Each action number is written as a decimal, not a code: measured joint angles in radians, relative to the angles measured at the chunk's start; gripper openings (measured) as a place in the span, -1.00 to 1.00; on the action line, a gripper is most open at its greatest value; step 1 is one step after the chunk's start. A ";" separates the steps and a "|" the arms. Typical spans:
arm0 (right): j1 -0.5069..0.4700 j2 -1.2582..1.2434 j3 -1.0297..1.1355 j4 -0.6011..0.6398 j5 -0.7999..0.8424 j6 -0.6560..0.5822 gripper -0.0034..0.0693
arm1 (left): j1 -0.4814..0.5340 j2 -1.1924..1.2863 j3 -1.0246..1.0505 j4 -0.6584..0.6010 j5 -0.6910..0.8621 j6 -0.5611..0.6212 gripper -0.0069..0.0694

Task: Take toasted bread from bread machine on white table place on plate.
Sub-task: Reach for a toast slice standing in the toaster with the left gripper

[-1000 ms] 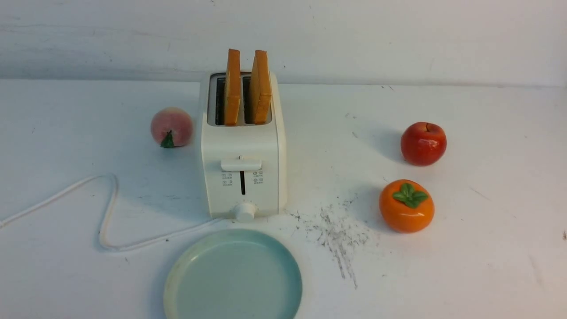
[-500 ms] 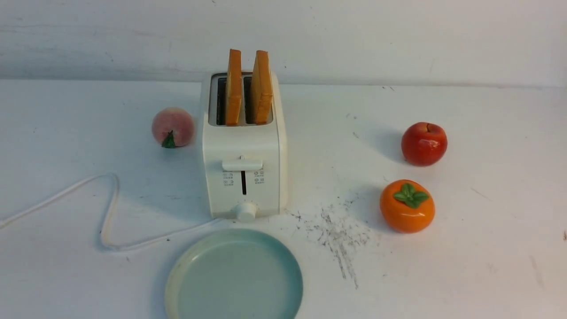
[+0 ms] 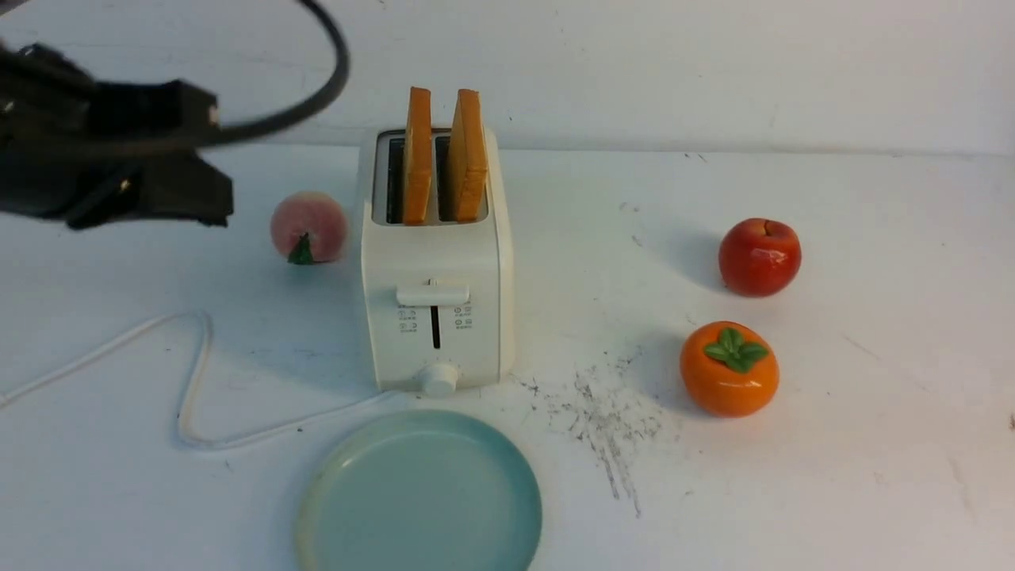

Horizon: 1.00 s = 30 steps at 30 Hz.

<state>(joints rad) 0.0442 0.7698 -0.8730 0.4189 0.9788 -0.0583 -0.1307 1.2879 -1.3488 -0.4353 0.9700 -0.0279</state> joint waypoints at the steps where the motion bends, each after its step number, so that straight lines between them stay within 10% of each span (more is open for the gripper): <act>1: 0.000 0.001 -0.001 0.002 0.004 -0.002 -0.94 | -0.014 0.038 -0.043 0.008 0.020 0.005 -0.86; 13: 0.000 0.001 -0.002 0.008 0.012 -0.007 -0.91 | -0.164 0.366 -0.373 0.123 -0.023 -0.011 -0.82; 24: 0.000 0.001 -0.002 0.010 0.013 -0.007 -0.89 | -0.166 0.510 -0.382 0.130 -0.252 -0.004 0.49; 30: 0.000 0.001 -0.002 0.011 0.013 -0.007 -0.87 | -0.166 0.593 -0.382 0.156 -0.264 -0.004 0.54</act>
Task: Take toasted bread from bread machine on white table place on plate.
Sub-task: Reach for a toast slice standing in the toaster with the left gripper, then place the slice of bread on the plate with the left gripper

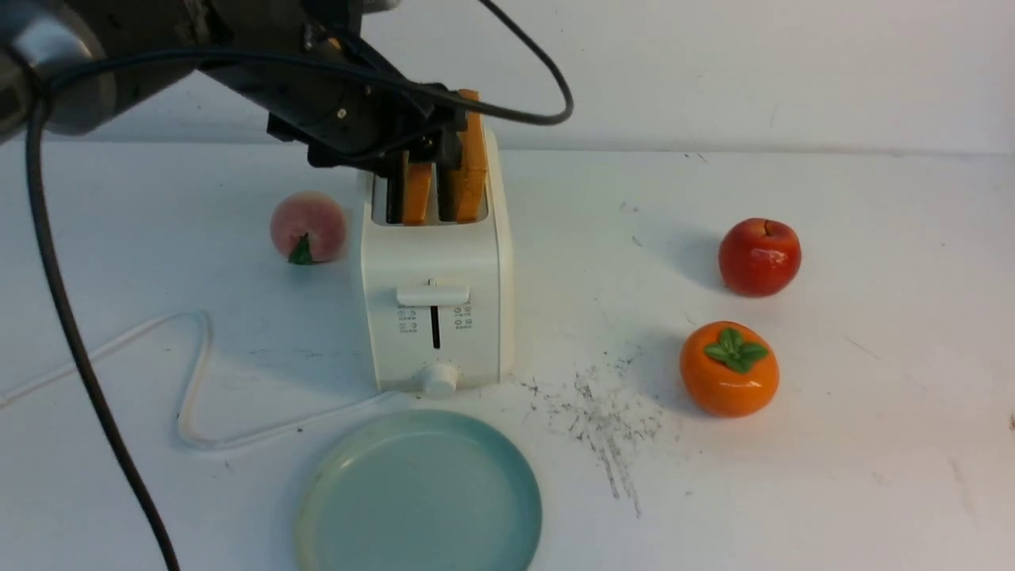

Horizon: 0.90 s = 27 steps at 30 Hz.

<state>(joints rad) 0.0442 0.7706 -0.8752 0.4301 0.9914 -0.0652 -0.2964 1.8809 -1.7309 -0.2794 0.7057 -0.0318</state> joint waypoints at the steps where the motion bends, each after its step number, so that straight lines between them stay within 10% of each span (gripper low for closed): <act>1: 0.000 0.000 0.000 0.000 0.000 0.000 -0.87 | 0.000 0.008 0.000 0.008 0.000 0.000 0.48; 8: 0.000 0.000 0.000 0.000 0.000 0.000 -0.85 | 0.000 0.003 -0.006 0.116 0.032 -0.001 -0.64; 27: 0.000 0.000 0.000 0.003 -0.002 -0.020 -0.79 | 0.000 -0.531 0.027 0.077 0.497 0.012 -0.59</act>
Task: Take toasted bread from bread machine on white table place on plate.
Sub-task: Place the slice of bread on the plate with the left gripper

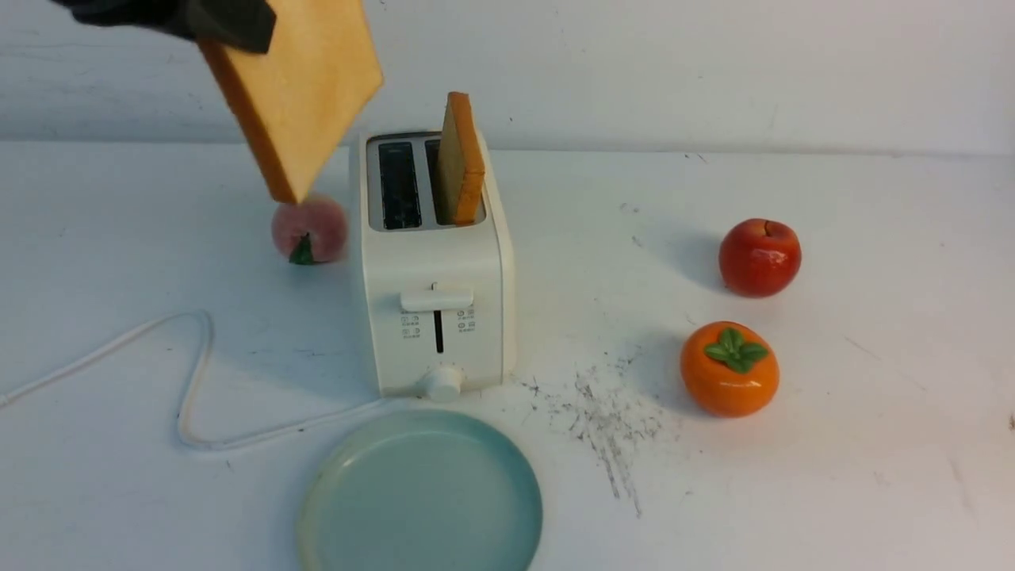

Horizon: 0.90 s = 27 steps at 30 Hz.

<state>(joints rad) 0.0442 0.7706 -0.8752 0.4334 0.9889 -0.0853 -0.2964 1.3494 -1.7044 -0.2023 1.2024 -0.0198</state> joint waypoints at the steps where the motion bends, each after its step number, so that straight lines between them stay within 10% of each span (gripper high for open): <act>1: 0.000 0.000 0.000 0.000 -0.001 0.000 -0.79 | 0.000 -0.002 0.005 -0.005 0.004 0.004 -0.59; 17: 0.000 0.000 0.000 0.000 -0.004 -0.002 -0.75 | 0.000 0.007 0.744 -0.505 -0.327 0.549 -0.59; 27: 0.000 0.000 0.000 0.019 -0.004 -0.002 -0.73 | 0.000 0.103 0.818 -0.542 -0.417 0.632 -0.59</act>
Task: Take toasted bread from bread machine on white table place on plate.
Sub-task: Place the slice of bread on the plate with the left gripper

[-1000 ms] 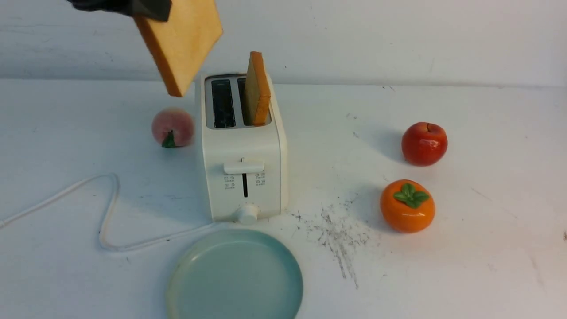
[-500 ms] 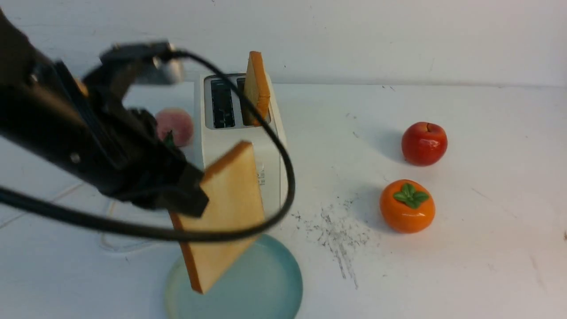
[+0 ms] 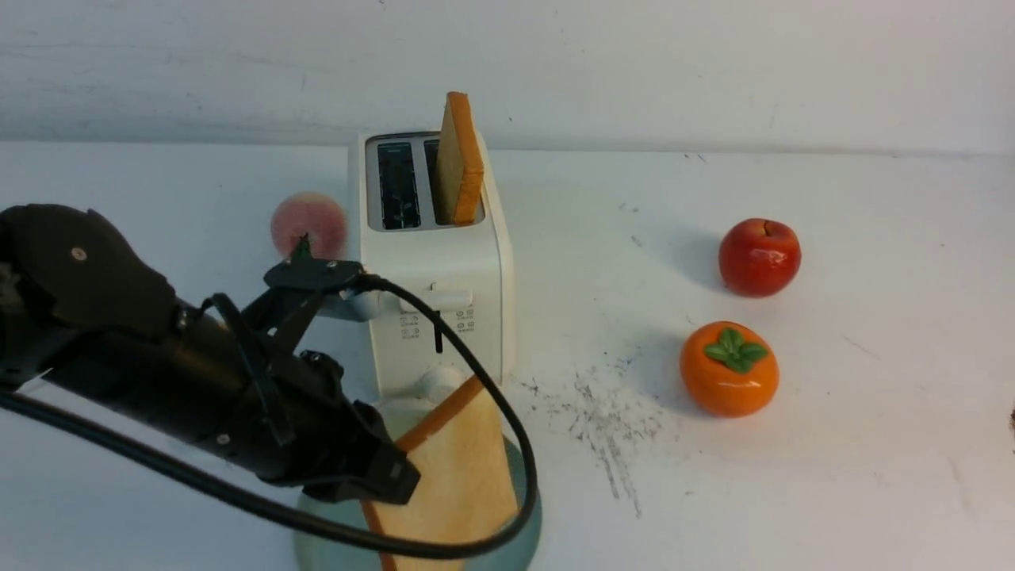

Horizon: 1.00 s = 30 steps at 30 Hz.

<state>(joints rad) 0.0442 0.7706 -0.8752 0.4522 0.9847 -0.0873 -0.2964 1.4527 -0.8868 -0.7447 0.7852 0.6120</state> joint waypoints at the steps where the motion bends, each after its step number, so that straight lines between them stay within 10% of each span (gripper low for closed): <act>1: 0.000 0.000 0.000 0.000 0.000 0.000 -0.73 | 0.000 0.016 0.000 0.000 -0.006 0.000 -0.59; 9: 0.000 0.000 0.000 0.004 0.000 0.000 -0.71 | 0.000 0.066 0.000 0.014 -0.051 -0.010 -0.56; 20: 0.000 0.059 -0.076 0.023 -0.015 -0.080 -0.68 | 0.000 0.074 -0.053 0.159 -0.010 -0.078 0.37; 26: 0.000 0.239 -0.194 0.113 0.036 -0.205 -0.63 | 0.000 0.074 -0.210 0.315 0.070 -0.334 0.11; 30: 0.017 0.392 -0.273 0.232 0.058 -0.291 -0.55 | 0.000 0.073 -0.327 0.529 0.207 -0.564 -0.50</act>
<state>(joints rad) 0.0608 1.1627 -1.1480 0.6844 1.0431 -0.3786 -0.2964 1.5257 -1.2141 -0.2155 0.9926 0.0483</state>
